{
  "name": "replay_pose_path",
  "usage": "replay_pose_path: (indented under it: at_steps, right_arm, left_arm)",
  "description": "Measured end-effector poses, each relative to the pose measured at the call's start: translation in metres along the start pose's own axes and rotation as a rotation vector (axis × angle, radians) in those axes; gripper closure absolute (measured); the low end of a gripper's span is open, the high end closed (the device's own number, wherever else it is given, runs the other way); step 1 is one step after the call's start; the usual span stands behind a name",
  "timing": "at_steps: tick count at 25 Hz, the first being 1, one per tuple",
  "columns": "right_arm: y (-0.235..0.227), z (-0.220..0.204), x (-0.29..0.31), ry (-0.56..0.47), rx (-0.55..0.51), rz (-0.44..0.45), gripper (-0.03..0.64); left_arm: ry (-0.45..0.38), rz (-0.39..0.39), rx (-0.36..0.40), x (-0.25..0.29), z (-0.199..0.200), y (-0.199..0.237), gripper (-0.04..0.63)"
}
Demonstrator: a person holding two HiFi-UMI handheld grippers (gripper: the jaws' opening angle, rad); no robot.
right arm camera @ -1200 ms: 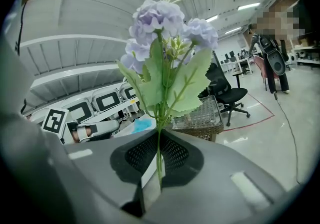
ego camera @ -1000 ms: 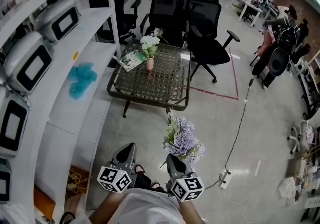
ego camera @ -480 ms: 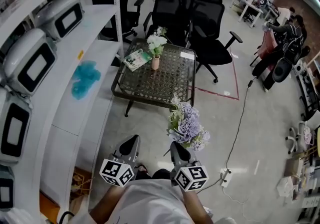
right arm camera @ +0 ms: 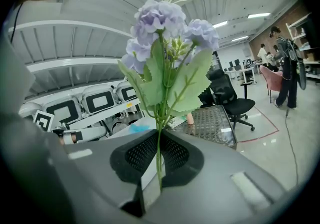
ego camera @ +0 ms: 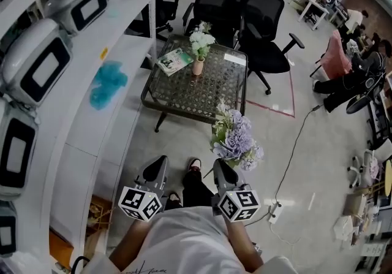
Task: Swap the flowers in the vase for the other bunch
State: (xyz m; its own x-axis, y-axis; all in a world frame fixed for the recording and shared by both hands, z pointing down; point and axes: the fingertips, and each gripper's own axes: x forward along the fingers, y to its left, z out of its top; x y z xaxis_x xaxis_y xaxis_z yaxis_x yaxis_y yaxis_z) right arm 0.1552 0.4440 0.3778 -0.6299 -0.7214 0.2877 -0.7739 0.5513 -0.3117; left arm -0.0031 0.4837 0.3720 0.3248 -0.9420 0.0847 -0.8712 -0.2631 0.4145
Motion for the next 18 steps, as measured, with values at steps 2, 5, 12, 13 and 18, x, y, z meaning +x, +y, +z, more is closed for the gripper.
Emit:
replay_pose_path:
  at_steps: [2,5,12,13,18]
  right_arm:
    - [-0.002,0.002,0.007,0.0,-0.004,0.004,0.592]
    - [-0.011,0.008,0.019,-0.007,0.005,0.002,0.592]
    - [-0.036,0.026,0.061,-0.024,0.047,0.011,0.592]
    - [-0.038,0.028,0.069,-0.021,0.061,0.018,0.592]
    - [-0.05,0.042,0.109,-0.014,0.086,0.042,0.591]
  left_arm:
    - [-0.007,0.002,-0.012,0.005,0.0,0.006,0.597]
    - [-0.009,0.003,-0.011,0.016,0.004,0.011,0.597]
    - [-0.002,0.003,0.007,0.059,0.018,0.024,0.598]
    - [-0.002,0.006,0.008,0.066,0.02,0.028,0.597]
    - [0.01,0.019,0.002,0.102,0.021,0.048,0.598]
